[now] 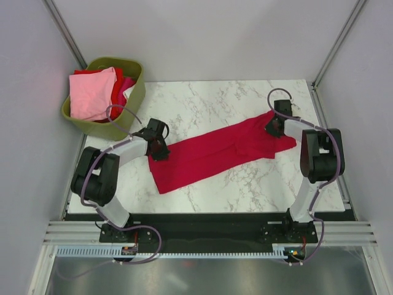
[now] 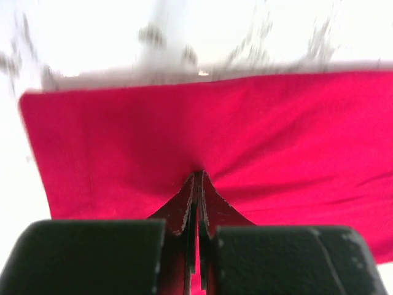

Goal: Fold and stack the t-shirts
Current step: Fold the tshirt

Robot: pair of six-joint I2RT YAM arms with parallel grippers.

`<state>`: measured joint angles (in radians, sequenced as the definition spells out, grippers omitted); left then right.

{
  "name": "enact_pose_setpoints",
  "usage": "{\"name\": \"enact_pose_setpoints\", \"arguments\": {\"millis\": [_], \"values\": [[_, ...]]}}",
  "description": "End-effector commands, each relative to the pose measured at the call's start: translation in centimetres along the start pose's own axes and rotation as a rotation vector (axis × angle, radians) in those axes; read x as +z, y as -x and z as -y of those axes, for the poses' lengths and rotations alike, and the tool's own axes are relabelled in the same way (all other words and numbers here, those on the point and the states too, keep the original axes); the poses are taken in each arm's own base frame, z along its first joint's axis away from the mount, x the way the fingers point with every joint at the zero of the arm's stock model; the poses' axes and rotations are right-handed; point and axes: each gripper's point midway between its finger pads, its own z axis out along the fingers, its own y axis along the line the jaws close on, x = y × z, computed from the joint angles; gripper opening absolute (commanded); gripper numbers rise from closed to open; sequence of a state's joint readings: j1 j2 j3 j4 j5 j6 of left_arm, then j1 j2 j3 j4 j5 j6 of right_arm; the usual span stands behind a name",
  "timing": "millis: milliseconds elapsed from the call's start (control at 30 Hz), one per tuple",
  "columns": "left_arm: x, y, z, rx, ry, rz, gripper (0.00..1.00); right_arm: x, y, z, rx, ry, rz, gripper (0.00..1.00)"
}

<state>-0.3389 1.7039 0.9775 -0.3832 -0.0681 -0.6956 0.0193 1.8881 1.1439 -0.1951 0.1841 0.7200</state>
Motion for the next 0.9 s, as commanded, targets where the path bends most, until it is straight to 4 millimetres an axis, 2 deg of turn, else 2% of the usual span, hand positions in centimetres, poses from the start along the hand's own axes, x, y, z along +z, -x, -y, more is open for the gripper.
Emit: {"name": "enact_pose_setpoints", "arguments": {"millis": [0, 67, 100, 167, 200, 267, 300, 333, 433, 467, 533, 567, 667, 700, 733, 767, 800, 867], "values": [[-1.0, -4.4, -1.4, -0.015, 0.009, -0.074, 0.02, 1.8, -1.3, -0.3, -0.004, -0.014, -0.074, 0.00], [-2.0, -5.2, -1.4, -0.022, -0.007, -0.062, 0.02, 2.5, -1.7, -0.9, -0.014, -0.006, -0.096, 0.00], [-2.0, -6.8, -1.8, -0.011, -0.004, -0.080, 0.02, 3.0, -1.7, -1.6, -0.028, 0.005, -0.098, 0.00], [-3.0, -7.6, -1.4, -0.012, -0.029, -0.067, 0.02, 3.3, -1.9, -2.4, -0.043, 0.013, -0.108, 0.00], [-3.1, -9.4, -1.3, 0.023, -0.034, -0.086, 0.02, 3.3, -1.4, -3.8, -0.054, 0.038, -0.098, 0.00], [-3.6, -10.7, -0.7, 0.032, -0.048, -0.091, 0.02, 4.2, -2.6, -4.5, -0.098, 0.032, -0.134, 0.00], [-4.0, -12.2, -0.3, 0.058, -0.063, -0.106, 0.02, 4.3, -1.8, -6.0, -0.102, 0.057, -0.123, 0.00], [-4.2, -12.9, 0.0, 0.038, -0.066, -0.114, 0.02, 5.2, -2.6, -6.0, -0.123, 0.051, -0.147, 0.00], [-4.9, -15.5, 0.9, 0.044, -0.092, -0.126, 0.02, 5.7, -4.1, -9.0, -0.170, 0.112, -0.190, 0.00], [-5.1, -15.9, 1.5, 0.040, -0.115, -0.116, 0.02, 5.7, -4.9, -10.1, -0.189, 0.131, -0.203, 0.00], [-5.8, -17.7, 2.5, 0.043, -0.161, -0.129, 0.02, 5.9, -5.3, -12.1, -0.212, 0.172, -0.214, 0.00], [-6.3, -18.5, 3.5, 0.058, -0.203, -0.131, 0.02, 5.5, -5.2, -13.8, -0.226, 0.201, -0.202, 0.00], [-7.2, -19.5, 5.2, 0.058, -0.267, -0.121, 0.02, 5.4, -7.1, -16.3, -0.248, 0.274, -0.257, 0.00], [-7.9, -20.3, 6.8, 0.081, -0.323, -0.121, 0.02, 5.4, -6.9, -17.5, -0.249, 0.303, -0.254, 0.00], [-8.1, -20.6, 7.5, 0.097, -0.346, -0.119, 0.02, 5.2, -7.0, -18.1, -0.249, 0.319, -0.259, 0.00], [-7.9, -21.1, 8.2, 0.118, -0.357, -0.122, 0.02, 4.5, -6.9, -19.7, -0.253, 0.360, -0.259, 0.00], [-8.6, -21.6, 9.7, 0.143, -0.395, -0.125, 0.02, 4.7, -7.0, -20.1, -0.245, 0.369, -0.267, 0.00], [-8.0, -22.6, 10.4, 0.196, -0.384, -0.150, 0.02, 3.7, -6.8, -22.0, -0.240, 0.430, -0.276, 0.02]]}}
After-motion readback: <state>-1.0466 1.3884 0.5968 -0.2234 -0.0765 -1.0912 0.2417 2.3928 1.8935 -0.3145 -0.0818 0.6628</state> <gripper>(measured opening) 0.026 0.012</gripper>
